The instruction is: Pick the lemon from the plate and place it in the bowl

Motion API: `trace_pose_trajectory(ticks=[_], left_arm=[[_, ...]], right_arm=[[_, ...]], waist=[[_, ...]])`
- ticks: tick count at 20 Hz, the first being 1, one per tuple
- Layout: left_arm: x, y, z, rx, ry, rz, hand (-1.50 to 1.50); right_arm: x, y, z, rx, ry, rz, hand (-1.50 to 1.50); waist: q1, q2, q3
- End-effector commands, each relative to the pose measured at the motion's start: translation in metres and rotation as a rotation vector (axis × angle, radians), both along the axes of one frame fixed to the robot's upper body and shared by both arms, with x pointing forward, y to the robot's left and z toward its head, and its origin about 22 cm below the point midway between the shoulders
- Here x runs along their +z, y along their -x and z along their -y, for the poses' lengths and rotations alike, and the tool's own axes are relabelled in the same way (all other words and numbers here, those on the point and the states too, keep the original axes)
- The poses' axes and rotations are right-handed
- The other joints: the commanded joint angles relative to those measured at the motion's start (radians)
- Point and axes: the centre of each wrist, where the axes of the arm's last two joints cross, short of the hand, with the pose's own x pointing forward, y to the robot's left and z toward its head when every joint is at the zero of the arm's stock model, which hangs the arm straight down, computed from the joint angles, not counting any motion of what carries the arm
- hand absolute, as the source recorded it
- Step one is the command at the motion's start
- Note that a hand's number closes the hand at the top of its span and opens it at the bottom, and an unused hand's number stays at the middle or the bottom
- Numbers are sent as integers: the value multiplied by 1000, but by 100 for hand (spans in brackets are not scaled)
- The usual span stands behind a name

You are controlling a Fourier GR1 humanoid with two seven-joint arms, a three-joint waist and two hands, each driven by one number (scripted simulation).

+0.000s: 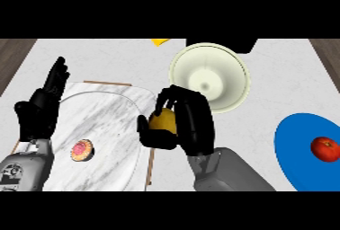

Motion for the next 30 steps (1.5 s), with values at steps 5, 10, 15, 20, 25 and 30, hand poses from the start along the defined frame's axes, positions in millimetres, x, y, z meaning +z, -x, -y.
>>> trace_pose_trajectory(ticks=[5,10,15,20,25,30], left_arm=[[-4,1,10,-7,-11,-3,0],[-16,1,11,1,-1,6,0],[-7,-1,13,-19,-12,14,0],[-5,-5,21,-36,10,14,0],[-2,-8,12,-37,2,25,0],[-5,-3,27,-59,-2,29,0]], right_arm=[[-22,-85,50,-150,62,101,150],[-30,-120,84,-261,241,136,150],[-55,-149,108,-299,312,138,150],[-77,-156,115,-319,203,22,150],[-68,-167,148,-224,76,-52,-150],[-81,-165,143,-135,-42,-15,-150]], waist=[[6,4,0],[8,7,0],[26,12,1],[30,16,1],[49,27,3],[59,27,4]])
